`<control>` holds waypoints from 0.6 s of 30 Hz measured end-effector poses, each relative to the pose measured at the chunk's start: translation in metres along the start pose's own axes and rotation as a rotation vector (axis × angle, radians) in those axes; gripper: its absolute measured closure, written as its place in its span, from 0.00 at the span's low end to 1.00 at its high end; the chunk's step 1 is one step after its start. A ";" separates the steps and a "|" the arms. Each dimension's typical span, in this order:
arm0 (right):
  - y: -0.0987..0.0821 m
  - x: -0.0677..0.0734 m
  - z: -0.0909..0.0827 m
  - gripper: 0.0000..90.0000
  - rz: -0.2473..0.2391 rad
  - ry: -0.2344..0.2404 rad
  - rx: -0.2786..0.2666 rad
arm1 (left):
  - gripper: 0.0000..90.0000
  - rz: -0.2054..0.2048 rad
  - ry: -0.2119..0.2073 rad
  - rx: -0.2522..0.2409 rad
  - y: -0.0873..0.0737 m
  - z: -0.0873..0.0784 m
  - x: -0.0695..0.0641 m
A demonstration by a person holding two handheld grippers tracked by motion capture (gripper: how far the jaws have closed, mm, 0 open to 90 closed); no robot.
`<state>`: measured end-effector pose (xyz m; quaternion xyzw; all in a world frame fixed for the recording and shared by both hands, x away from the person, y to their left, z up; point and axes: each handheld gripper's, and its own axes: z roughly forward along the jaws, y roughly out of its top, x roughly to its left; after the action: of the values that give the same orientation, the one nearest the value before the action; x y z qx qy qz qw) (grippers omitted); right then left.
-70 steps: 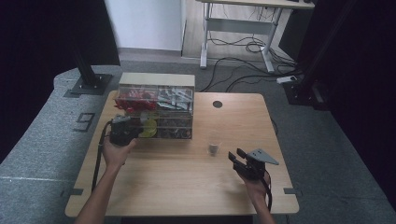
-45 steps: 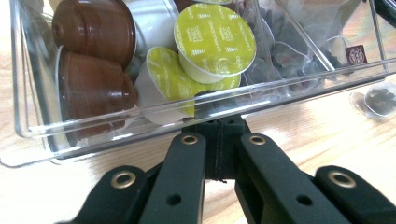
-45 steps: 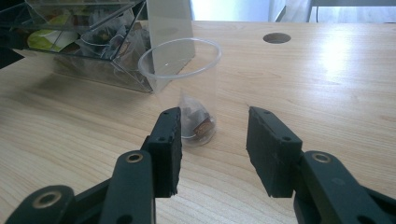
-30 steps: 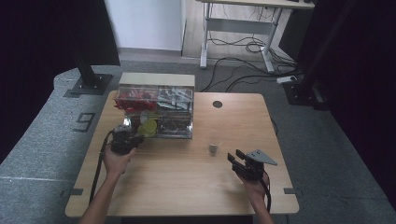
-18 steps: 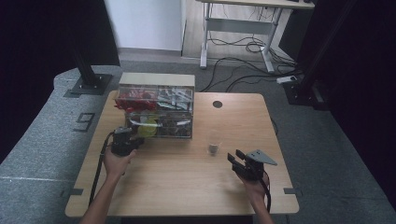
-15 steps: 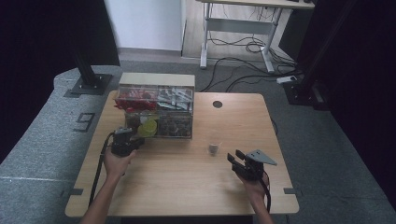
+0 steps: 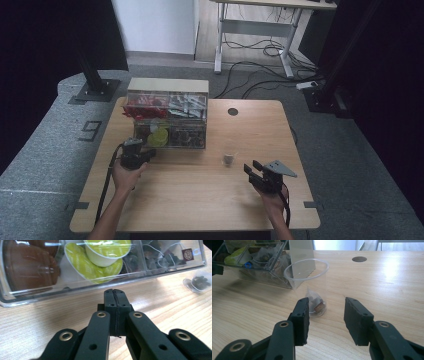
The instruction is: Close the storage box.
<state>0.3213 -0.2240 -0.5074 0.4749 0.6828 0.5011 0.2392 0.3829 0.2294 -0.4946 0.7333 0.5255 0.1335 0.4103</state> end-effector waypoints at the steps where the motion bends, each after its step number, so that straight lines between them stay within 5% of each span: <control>1: 0.000 0.000 0.000 0.61 0.000 0.001 -0.001 | 1.00 0.001 0.002 -0.004 -0.001 0.000 -0.001; 18: -0.002 -0.003 -0.009 0.60 -0.005 0.003 -0.016 | 0.90 0.063 -0.031 -0.028 -0.026 -0.005 -0.021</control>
<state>0.3142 -0.2309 -0.5066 0.4706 0.6802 0.5066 0.2432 0.3541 0.2159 -0.5053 0.7456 0.4938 0.1424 0.4242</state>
